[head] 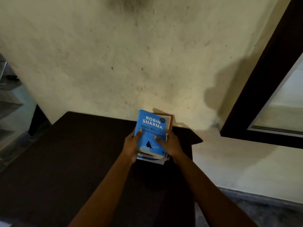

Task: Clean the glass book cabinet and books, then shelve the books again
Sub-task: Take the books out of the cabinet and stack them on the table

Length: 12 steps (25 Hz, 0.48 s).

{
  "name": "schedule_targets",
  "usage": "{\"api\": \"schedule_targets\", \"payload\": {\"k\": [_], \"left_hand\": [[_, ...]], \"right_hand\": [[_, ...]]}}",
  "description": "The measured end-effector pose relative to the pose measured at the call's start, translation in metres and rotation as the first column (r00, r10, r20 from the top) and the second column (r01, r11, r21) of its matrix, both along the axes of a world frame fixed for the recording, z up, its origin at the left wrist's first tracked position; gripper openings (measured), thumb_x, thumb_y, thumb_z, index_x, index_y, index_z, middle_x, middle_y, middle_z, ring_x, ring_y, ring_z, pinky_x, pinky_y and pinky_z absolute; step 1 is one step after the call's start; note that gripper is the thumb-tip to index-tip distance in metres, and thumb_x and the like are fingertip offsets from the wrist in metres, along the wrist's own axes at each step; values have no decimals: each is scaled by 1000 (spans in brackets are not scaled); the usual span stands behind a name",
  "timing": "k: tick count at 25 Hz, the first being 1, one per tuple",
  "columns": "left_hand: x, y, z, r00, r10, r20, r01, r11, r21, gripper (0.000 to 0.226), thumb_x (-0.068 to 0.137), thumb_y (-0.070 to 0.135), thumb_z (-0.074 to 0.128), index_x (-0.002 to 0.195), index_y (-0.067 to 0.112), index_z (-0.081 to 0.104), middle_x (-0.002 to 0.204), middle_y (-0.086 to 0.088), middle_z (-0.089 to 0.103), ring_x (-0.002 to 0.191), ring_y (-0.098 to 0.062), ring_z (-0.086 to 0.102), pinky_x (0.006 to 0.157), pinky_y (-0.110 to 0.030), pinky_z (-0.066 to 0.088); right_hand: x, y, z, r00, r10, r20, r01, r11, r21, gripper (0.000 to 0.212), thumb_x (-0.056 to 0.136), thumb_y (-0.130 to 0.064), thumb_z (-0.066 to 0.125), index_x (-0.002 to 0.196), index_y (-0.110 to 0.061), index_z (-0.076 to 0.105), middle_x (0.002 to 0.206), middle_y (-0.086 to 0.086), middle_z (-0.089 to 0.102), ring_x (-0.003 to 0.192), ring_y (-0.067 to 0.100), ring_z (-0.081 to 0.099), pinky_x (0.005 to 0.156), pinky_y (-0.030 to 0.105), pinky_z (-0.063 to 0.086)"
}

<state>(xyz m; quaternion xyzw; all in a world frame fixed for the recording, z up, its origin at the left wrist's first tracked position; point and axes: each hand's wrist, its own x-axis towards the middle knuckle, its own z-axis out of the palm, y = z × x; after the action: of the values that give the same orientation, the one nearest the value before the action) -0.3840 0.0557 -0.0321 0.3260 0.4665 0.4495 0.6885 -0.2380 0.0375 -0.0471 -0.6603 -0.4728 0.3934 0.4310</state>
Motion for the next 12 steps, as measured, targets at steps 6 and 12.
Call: {"api": "schedule_targets", "payload": {"k": [6, 12], "left_hand": [[1, 34, -1, 934, -80, -347, 69, 997, -43, 30, 96, 21, 51, 122, 6, 54, 106, -13, 63, 88, -24, 62, 58, -29, 52], [0, 0, -1, 845, 28, -534, 148, 947, 284, 32, 95, 18, 51, 127, 16, 51, 112, -3, 58, 81, -6, 58, 59, -12, 48]], "right_hand": [[3, 51, -11, 909, -248, -335, 219, 968, -123, 20, 90, -25, 59, 102, -10, 63, 106, 14, 67, 93, 28, 65, 83, 37, 53], [20, 19, -8, 954, -47, 294, 121, 964, -237, 31, 89, -20, 52, 116, -8, 61, 117, 11, 61, 110, 29, 56, 93, 34, 46]]}}
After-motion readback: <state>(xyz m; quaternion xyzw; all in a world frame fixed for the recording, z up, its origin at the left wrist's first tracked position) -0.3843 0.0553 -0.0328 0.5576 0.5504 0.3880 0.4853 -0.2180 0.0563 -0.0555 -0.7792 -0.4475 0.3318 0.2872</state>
